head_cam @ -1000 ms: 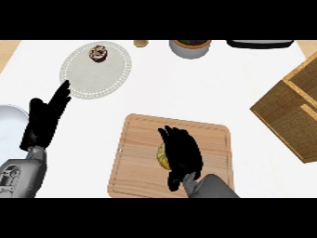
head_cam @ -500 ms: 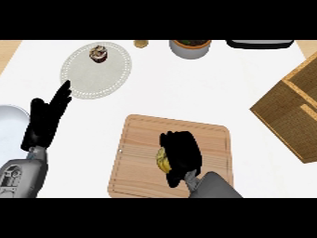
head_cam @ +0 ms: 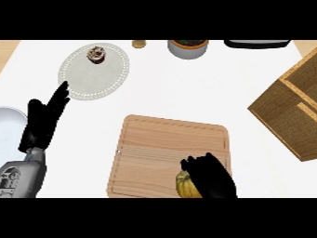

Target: Pick the squash from the cutting board and place it in the basket

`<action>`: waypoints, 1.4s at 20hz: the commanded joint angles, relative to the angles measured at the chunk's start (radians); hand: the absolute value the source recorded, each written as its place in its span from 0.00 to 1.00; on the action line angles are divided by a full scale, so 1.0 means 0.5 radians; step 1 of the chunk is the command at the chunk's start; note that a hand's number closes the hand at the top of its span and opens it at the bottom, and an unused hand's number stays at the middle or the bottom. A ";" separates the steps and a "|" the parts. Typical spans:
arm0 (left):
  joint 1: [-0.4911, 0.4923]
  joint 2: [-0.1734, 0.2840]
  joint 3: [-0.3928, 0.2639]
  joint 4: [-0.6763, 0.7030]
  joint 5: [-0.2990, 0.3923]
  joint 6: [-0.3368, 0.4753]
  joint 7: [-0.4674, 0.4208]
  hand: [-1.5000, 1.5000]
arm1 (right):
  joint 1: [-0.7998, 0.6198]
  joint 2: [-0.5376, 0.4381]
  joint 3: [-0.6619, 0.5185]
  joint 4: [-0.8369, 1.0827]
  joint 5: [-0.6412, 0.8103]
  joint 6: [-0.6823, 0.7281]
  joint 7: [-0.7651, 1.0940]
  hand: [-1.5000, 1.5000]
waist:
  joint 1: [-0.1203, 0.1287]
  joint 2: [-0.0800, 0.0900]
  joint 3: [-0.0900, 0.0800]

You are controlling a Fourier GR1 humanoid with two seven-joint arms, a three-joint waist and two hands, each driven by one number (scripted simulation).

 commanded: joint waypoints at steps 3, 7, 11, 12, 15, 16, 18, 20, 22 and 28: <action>-0.076 0.044 0.057 0.080 0.015 -0.057 -0.019 0.50 | 0.279 -0.408 0.013 -0.389 0.106 -0.226 -0.258 1.00 | -0.002 0.011 0.000; 0.050 0.061 0.058 -0.068 0.024 -0.053 -0.004 0.50 | 0.486 -0.392 -0.173 -0.780 -0.387 -0.142 -0.306 1.00 | -0.006 0.005 0.000; -0.014 -0.034 -0.009 0.029 -0.056 0.033 0.001 0.50 | 0.557 -0.379 -0.341 -1.273 -0.713 -0.046 -0.261 1.00 | -0.040 0.007 -0.001; -0.007 -0.001 0.032 0.012 -0.030 0.020 -0.015 0.50 | 0.589 -0.259 -0.311 -1.360 -0.817 -0.013 -0.175 1.00 | -0.034 0.007 -0.002; 0.111 -0.023 -0.006 -0.010 -0.037 -0.001 -0.050 0.50 | 0.645 -0.232 -0.476 -1.688 -1.070 0.032 -0.043 1.00 | -0.014 0.008 -0.003; 0.044 -0.048 0.007 0.004 -0.014 0.010 -0.042 0.50 | 0.655 -0.243 -0.553 -1.776 -1.124 0.022 -0.026 1.00 | -0.020 0.010 -0.002; 0.064 0.013 0.034 -0.026 -0.005 -0.028 -0.035 0.50 | 0.679 -0.276 -0.680 -2.057 -1.279 0.123 0.155 1.00 | -0.007 0.008 -0.003; 0.017 0.017 0.025 0.003 -0.005 -0.049 -0.015 0.50 | 0.480 -0.236 -0.809 -2.101 -1.332 0.228 0.319 1.00 | 0.010 0.013 -0.005; 0.015 0.014 0.039 -0.026 0.016 -0.052 -0.009 0.50 | 0.455 -0.238 -0.923 -2.149 -1.438 0.278 0.363 1.00 | 0.001 0.008 -0.004; -0.009 -0.055 0.004 0.044 -0.064 0.046 -0.027 0.50 | 0.114 -0.073 -1.153 -2.088 -1.617 0.412 0.668 1.00 | -0.015 0.009 -0.008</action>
